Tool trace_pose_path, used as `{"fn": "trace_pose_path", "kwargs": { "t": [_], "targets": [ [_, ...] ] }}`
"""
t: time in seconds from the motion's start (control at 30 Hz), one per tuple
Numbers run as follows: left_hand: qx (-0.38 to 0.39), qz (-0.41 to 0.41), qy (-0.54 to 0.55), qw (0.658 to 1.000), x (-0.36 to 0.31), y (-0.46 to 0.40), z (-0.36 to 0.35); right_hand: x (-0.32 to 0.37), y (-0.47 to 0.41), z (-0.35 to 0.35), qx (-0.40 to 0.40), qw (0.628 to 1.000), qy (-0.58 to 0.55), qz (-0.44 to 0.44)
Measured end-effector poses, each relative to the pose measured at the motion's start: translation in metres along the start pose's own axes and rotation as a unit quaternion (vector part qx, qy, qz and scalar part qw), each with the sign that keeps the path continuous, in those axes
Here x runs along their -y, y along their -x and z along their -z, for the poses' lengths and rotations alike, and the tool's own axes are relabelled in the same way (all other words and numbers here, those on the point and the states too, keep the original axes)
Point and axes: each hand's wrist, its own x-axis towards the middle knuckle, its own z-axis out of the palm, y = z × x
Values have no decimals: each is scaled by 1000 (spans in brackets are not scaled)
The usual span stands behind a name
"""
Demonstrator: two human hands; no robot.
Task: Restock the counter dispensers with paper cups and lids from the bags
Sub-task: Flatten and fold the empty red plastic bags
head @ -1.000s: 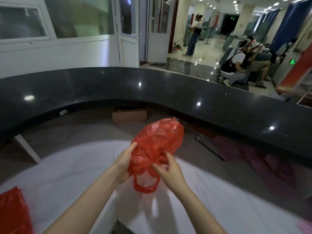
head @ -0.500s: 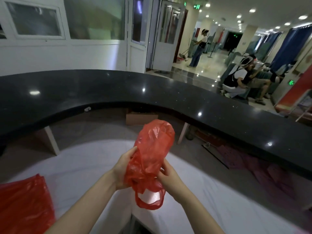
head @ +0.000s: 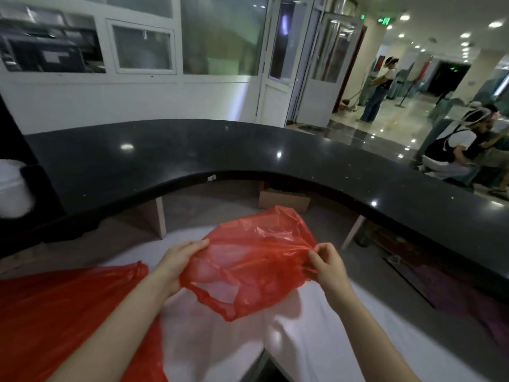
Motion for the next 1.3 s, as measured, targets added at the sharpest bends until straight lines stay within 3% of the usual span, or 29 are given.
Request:
{"fn": "trace_pose_path", "kwargs": {
  "t": [0.1, 0.2, 0.3, 0.37, 0.43, 0.57, 0.63, 0.73, 0.83, 0.9, 1.0, 1.13, 1.2, 1.3],
  "targets": [
    [-31, -57, 2, 998, -3, -3, 25, 10, -6, -10, 1, 1000, -25, 13],
    [34, -112, 33, 993, -4, 6, 40, 17, -11, -27, 0, 997, -78, -14],
    [90, -70, -66, 991, 8, 15, 51, 26, -13, -39, 28, 980, -175, -88],
    [113, -39, -47, 992, 14, 19, 53, 28, -15, -41, 40, 983, -158, -84],
    [78, -36, -12, 996, 9, 18, 54, 27, -19, -37, 31, 989, -124, -73],
    [-95, -139, -60, 984, -14, 8, 75, 25, -34, -11, 20, 999, -47, -6],
    [-116, -161, -81, 977, -21, 8, 79, 26, -40, -2, 24, 1000, -7, 17],
    [-100, -166, -52, 980, -24, 8, 70, 28, -45, 1, 48, 998, -24, 17],
    [-41, -158, 18, 986, -20, 9, 60, 26, -45, -1, 149, 983, -108, -14],
    [7, -153, 14, 988, -14, 10, 56, 22, -40, -6, 183, 981, -66, 0],
    [8, -150, -19, 988, -7, 8, 57, 17, -41, -8, 102, 994, 28, 40],
    [-108, -148, -9, 983, -11, 3, 76, 16, -60, 13, -79, 996, 33, 9],
    [-115, -136, 26, 984, -15, 2, 80, 17, -64, 19, -78, 991, 104, 18],
    [2, -114, 172, 978, -25, 11, 67, 21, -66, 16, -46, 998, 21, -41]
  ]
}}
